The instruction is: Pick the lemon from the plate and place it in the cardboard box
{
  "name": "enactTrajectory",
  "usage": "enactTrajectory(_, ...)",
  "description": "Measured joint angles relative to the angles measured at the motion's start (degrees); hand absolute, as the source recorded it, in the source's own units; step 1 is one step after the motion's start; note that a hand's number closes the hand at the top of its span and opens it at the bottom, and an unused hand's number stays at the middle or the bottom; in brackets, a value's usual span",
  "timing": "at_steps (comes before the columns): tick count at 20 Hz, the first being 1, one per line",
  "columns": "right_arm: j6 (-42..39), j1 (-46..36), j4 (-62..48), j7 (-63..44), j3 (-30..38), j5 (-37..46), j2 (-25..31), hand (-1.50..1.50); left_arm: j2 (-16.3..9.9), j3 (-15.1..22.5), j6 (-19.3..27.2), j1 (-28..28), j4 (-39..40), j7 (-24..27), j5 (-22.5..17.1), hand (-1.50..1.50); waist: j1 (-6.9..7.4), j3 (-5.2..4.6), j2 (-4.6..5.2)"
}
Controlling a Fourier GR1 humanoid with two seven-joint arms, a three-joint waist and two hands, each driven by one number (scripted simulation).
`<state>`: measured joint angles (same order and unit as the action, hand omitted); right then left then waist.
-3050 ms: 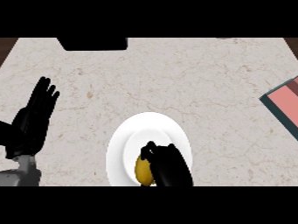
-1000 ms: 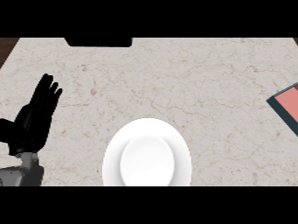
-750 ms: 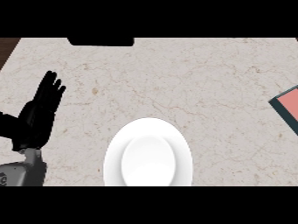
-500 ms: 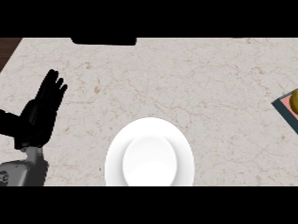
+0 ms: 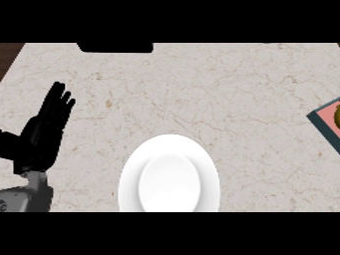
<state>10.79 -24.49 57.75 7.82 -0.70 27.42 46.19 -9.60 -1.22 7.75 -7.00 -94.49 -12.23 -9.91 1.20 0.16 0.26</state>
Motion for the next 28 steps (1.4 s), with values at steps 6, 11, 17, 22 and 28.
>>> enactTrajectory(6, -2.4, -3.2, -2.4, 8.3, 9.5, -11.8, -1.8, -1.50, -0.4, -1.0, 0.3, 0.0, -0.3, -0.6, -0.1, 0.00, -0.72, -0.04, -0.17)
enactTrajectory(11, -10.0, -5.1, -4.1, 7.0, 17.4, -23.9, -3.1, -1.50, -0.3, -1.1, 0.4, 0.4, -0.2, -0.1, 0.2, 0.00, -1.35, -0.09, -0.37)
enactTrajectory(17, -18.6, -4.2, -8.6, 7.7, 26.4, -34.8, -1.2, -1.50, 0.4, -0.8, 0.1, 1.4, 0.2, 1.2, 0.7, 0.00, -1.38, -0.11, -0.30)
enactTrajectory(22, -22.6, -2.7, -14.4, 12.3, 31.3, -38.5, 1.3, -1.50, 0.4, -1.1, -0.2, 0.7, -0.4, 0.1, 0.6, 0.00, -1.09, -0.11, -0.22)
enactTrajectory(28, -27.0, -3.5, -25.5, 18.9, 34.5, -39.7, 5.9, -1.50, 0.0, -2.1, -0.9, -0.7, 0.2, -0.6, 0.4, 0.00, -0.68, -0.08, -0.06)
